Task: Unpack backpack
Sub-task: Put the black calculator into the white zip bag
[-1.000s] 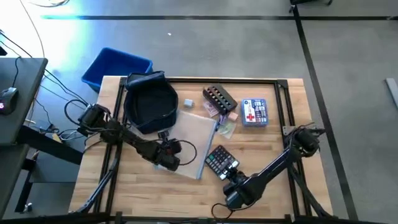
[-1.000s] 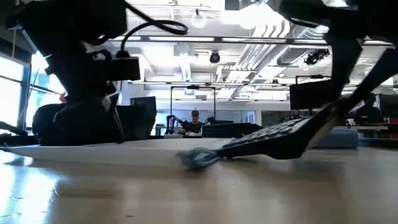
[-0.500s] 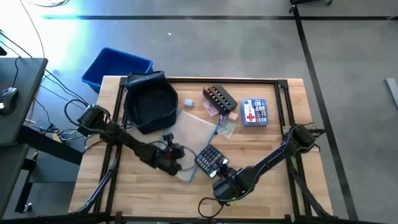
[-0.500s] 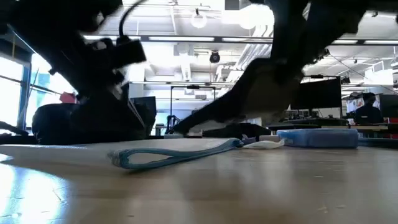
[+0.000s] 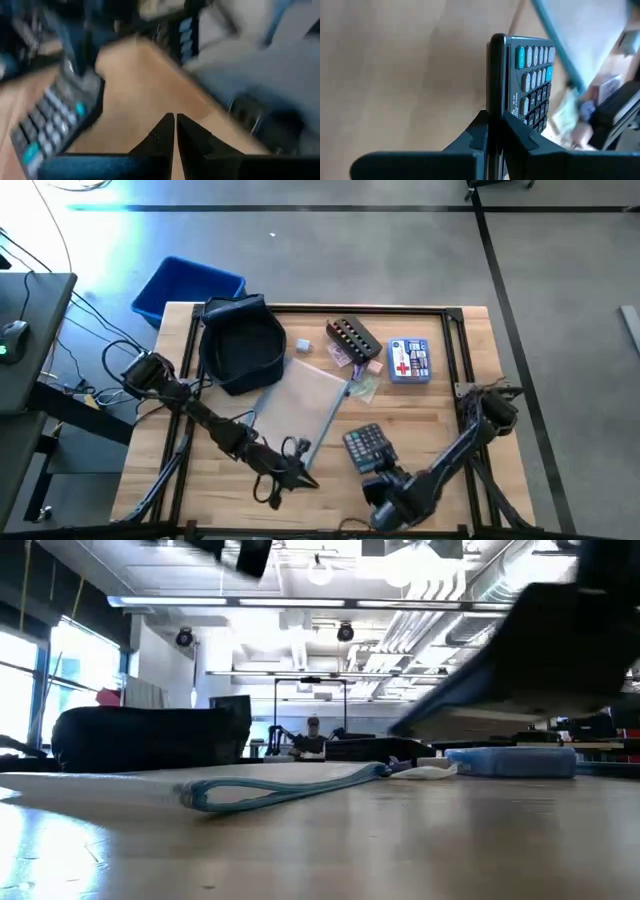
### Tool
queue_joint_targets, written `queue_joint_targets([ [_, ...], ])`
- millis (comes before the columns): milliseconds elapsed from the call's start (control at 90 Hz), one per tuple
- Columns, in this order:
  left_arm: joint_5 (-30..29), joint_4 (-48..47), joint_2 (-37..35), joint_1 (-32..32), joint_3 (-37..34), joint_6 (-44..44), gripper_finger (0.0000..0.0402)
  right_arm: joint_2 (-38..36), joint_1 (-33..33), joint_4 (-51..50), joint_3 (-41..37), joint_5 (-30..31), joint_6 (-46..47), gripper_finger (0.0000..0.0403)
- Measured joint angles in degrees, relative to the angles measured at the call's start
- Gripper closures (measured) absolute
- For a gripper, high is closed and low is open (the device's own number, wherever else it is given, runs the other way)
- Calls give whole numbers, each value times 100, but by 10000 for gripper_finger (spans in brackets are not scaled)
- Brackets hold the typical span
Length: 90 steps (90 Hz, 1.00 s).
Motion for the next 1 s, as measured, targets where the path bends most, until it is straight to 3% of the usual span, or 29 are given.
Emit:
queue_joint_targets([
  [111,-619,-634,0,-33,411,-100,402,0,262,-56,-10,5,456,387],
  [267,-2006,-3624,214,139,1837,-1068,402,0,493,-106,-10,164,532,387],
  [400,-2048,-5573,735,208,3159,-1274,396,0,509,-81,-10,654,487,387],
  [533,-1919,-6877,1298,430,4023,-2113,375,-2,498,-63,-10,832,310,387],
  [733,-1078,-7209,1845,791,4103,-2699,318,-2,619,-83,-10,969,199,387],
  [867,-256,-6734,2126,961,4103,-3253,274,-4,773,-104,-10,867,146,387],
  [1000,-194,-6223,2324,792,4130,-3289,241,-4,984,-103,-10,825,349,387],
])
